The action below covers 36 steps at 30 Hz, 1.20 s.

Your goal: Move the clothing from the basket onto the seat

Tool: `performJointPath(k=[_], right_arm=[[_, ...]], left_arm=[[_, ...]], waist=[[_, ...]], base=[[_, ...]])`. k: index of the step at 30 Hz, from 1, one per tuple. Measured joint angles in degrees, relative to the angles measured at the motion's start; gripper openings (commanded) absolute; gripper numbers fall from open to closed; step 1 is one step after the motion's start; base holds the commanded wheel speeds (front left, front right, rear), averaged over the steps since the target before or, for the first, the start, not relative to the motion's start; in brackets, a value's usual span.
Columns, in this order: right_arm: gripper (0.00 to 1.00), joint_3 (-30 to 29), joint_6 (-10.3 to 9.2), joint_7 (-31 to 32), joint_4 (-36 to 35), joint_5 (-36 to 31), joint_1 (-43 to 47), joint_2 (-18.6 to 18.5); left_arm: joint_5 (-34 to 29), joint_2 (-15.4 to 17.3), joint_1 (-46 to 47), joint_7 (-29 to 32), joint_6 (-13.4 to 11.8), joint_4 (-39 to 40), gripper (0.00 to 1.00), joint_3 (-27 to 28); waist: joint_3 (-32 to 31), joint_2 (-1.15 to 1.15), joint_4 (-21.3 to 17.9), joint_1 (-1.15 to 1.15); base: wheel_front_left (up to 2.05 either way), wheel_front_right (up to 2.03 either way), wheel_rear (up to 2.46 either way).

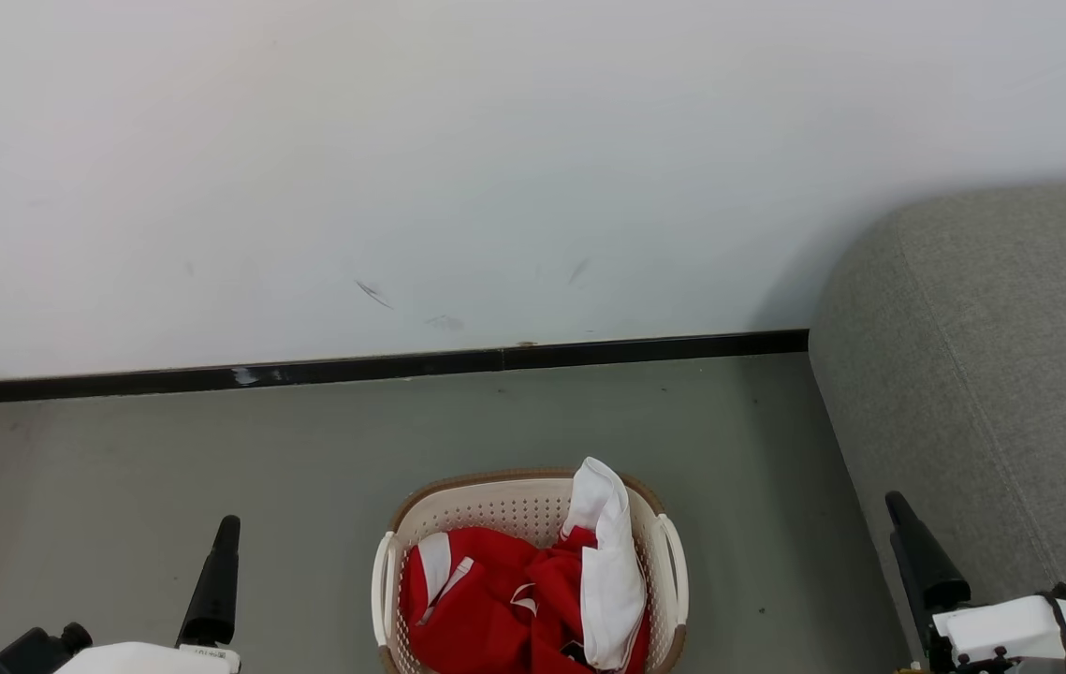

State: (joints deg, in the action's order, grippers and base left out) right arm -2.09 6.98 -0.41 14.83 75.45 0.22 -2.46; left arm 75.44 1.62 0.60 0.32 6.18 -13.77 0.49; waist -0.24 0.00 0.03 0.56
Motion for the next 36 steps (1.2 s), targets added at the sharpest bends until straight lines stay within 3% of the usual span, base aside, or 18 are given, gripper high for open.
performJointPath(k=[8, 17, 36], right_arm=[[1.00, 1.38, 0.00, -1.67, -1.45, -8.64, -0.08, -0.05], [1.00, 3.14, 0.00, -3.21, -2.09, -20.36, -0.08, -0.74], [1.00, 5.50, 0.04, -6.75, -3.81, -40.88, 0.97, -0.49]], left_arm=[[-8.32, 0.41, 0.05, -1.59, -1.11, 2.23, 1.00, -1.07], [-18.79, 1.43, 0.05, -3.45, -2.68, 4.16, 1.00, -3.07], [-36.80, 2.14, -1.16, -7.33, -6.80, 6.54, 1.00, -6.10]], waist=[[-0.34, 0.00, 0.05, 0.36], [-0.61, 0.00, 0.10, 0.44], [-0.33, 0.00, 0.20, -0.37]], base=[[0.00, 0.00, 0.00], [0.00, 0.00, 0.00], [0.00, 0.00, 0.00]])
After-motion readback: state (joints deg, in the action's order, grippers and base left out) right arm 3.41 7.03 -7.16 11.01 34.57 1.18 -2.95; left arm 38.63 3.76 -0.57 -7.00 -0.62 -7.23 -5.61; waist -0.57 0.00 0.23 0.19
